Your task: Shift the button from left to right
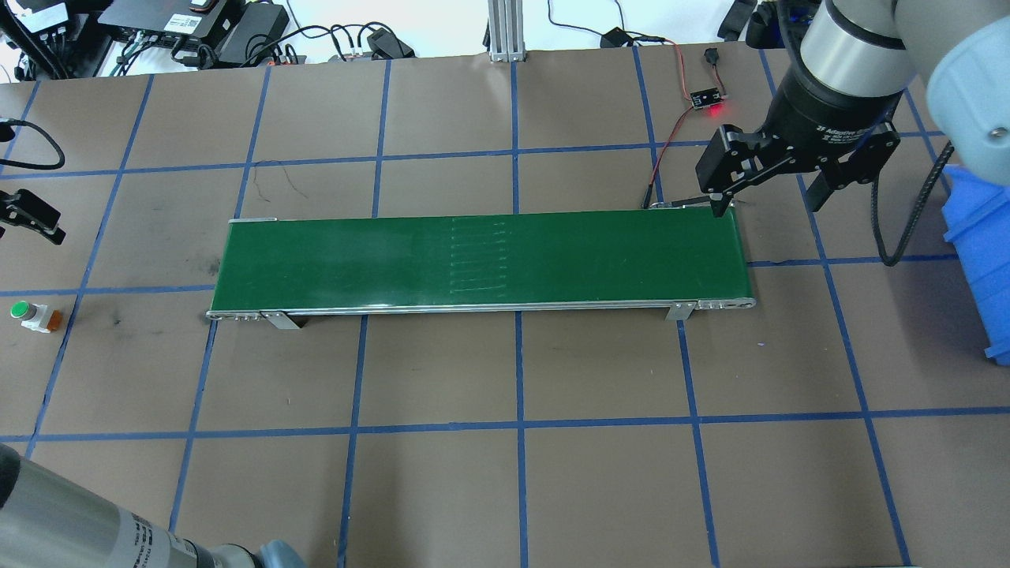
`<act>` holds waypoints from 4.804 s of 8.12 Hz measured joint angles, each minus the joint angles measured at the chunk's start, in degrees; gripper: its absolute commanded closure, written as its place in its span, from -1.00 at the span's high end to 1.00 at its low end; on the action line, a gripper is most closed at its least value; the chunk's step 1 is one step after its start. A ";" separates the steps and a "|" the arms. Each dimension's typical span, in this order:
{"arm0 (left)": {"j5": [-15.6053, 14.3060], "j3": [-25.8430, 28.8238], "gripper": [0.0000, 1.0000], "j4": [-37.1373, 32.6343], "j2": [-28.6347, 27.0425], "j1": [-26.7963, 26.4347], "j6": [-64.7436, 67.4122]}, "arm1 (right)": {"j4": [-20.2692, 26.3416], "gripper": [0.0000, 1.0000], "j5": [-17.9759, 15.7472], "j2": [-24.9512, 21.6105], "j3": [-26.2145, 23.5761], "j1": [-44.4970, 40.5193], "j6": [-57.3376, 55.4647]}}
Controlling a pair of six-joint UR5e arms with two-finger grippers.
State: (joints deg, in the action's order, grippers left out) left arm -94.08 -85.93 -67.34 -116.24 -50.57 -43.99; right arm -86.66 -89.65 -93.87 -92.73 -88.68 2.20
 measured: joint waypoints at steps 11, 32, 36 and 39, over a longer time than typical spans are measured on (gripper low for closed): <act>-0.90 -7.48 -0.20 5.99 -5.17 6.84 -9.15 | 0.05 1.00 0.00 0.00 -0.09 -0.09 0.00; 1.94 -5.62 -1.00 -9.64 7.57 -30.00 29.14 | 0.00 1.00 0.00 0.00 -0.09 -0.07 0.00; 2.98 -6.41 -1.00 -9.21 6.58 -30.03 34.05 | 0.00 1.00 0.00 0.00 -0.09 -0.03 0.00; 3.15 -8.56 -0.97 -6.73 5.71 -30.03 34.34 | 0.03 1.00 0.00 0.00 -0.09 -0.05 0.00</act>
State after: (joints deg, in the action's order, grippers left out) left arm -90.93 -94.49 -74.07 -110.53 -80.60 -9.65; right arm -86.63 -89.65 -93.87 -92.81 -88.73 2.20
